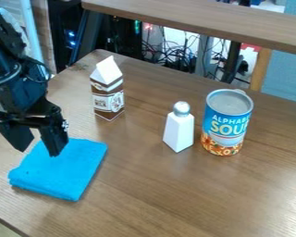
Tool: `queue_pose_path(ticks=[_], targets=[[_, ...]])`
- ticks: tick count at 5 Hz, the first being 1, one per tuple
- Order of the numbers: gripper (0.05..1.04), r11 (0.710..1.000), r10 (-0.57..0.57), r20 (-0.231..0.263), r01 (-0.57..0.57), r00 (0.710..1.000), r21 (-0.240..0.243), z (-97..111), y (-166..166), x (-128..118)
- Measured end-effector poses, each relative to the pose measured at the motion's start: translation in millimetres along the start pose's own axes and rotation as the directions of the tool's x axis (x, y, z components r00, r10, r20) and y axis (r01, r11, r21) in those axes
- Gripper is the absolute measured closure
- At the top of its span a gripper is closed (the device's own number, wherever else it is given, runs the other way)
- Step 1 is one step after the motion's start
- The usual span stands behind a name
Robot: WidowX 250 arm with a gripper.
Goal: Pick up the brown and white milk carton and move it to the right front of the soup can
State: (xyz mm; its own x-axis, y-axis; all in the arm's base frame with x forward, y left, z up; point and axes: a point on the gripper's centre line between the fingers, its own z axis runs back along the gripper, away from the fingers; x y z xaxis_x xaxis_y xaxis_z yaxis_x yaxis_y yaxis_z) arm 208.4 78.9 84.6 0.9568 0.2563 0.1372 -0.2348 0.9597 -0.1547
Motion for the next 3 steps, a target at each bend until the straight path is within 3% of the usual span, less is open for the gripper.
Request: queue_pose_path(ticks=[1, 2, 3], targets=[[0.083, 1.0, 0.001, -0.02, -0.001, 1.0, -0.004, -3.9, -0.1, -2.8], [0.083, 0.999, 0.03, 0.003, -0.03, 1.0, -0.028, 3.2, -2.3, 18.3], [0.083, 0.999, -0.024, 0.02, 0.024, 1.0, -0.037, 7.7, -16.7, 46.1]])
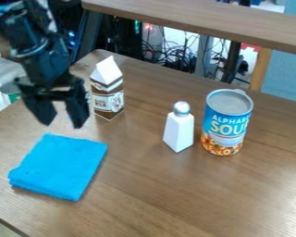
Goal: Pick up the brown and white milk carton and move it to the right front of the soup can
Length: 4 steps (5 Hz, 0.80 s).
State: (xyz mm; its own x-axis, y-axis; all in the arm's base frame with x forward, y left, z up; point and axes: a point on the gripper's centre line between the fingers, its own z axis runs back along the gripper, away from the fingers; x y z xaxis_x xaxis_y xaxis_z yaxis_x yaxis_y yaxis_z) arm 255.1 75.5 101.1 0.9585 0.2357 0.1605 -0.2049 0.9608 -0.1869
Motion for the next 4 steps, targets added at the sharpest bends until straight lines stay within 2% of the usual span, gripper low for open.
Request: queue_pose_path(ticks=[1, 2, 3, 4], targets=[[0.083, 0.999, -0.05, 0.026, 0.05, 0.998, 0.005, 5.0, -11.8, 36.5], [0.083, 0.993, -0.111, 0.043, 0.11, 0.993, 0.032, 13.4, -20.8, 72.1], [0.083, 0.983, -0.174, 0.034, 0.171, 0.984, 0.068, 21.9, -25.0, 99.9], [0.083, 0.967, -0.228, -0.028, 0.23, 0.973, 0.112, 23.0, -25.3, 122.0]])
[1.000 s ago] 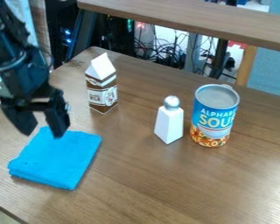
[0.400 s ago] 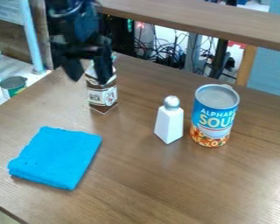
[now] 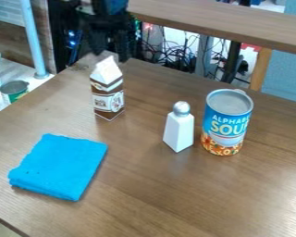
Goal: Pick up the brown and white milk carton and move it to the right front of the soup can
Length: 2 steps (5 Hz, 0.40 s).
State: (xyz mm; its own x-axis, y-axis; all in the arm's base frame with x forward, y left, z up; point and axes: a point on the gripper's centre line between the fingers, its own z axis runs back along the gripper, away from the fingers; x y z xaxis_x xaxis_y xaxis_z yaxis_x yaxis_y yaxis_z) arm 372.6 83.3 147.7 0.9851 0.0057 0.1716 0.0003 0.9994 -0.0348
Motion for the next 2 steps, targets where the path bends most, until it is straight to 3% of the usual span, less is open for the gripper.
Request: queue_pose_path(ticks=[2], targets=[[0.083, 0.993, -0.072, -0.095, 0.08, 0.993, 0.087, -9.1, 13.3, 5.0]])
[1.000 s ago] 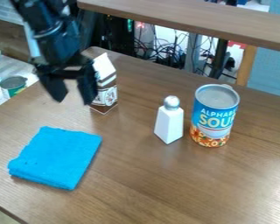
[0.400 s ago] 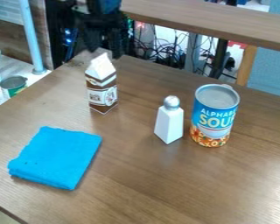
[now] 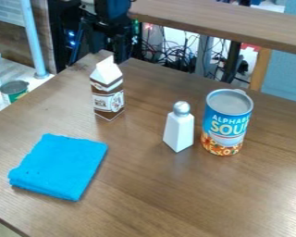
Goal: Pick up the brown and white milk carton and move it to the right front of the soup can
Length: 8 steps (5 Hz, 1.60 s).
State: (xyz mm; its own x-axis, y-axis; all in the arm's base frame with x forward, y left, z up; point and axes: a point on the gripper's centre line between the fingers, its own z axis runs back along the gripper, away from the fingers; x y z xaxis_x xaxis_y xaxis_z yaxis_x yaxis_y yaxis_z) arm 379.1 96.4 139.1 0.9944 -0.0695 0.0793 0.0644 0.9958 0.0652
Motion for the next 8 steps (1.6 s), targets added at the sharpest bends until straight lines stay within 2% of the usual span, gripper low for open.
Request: queue_pose_path(ticks=[1, 2, 3, 4, 5, 6, 7, 8], targets=[[0.083, 0.999, -0.031, 0.0, 0.031, 1.0, 0.009, -6.4, 1.9, 2.2], [0.083, 0.995, -0.099, 0.038, 0.1, 0.994, -0.024, -30.2, -5.5, 0.1], [0.083, 0.99, -0.135, 0.096, 0.139, 0.986, -0.036, -39.2, -8.8, -0.9], [0.136, 0.991, -0.116, 0.133, 0.124, 0.984, -0.052, -45.8, -0.2, -3.4], [0.262, 0.992, -0.102, 0.147, 0.112, 0.984, -0.057, -45.2, 2.4, -3.5], [0.263, 0.991, -0.098, 0.14, 0.109, 0.985, -0.073, -43.9, -0.1, -5.5], [0.263, 0.992, -0.081, 0.204, 0.099, 0.976, -0.084, -10.9, -5.7, -6.6], [0.263, 0.984, -0.083, 0.316, 0.127, 0.945, -0.123, 41.2, -23.5, -15.4]])
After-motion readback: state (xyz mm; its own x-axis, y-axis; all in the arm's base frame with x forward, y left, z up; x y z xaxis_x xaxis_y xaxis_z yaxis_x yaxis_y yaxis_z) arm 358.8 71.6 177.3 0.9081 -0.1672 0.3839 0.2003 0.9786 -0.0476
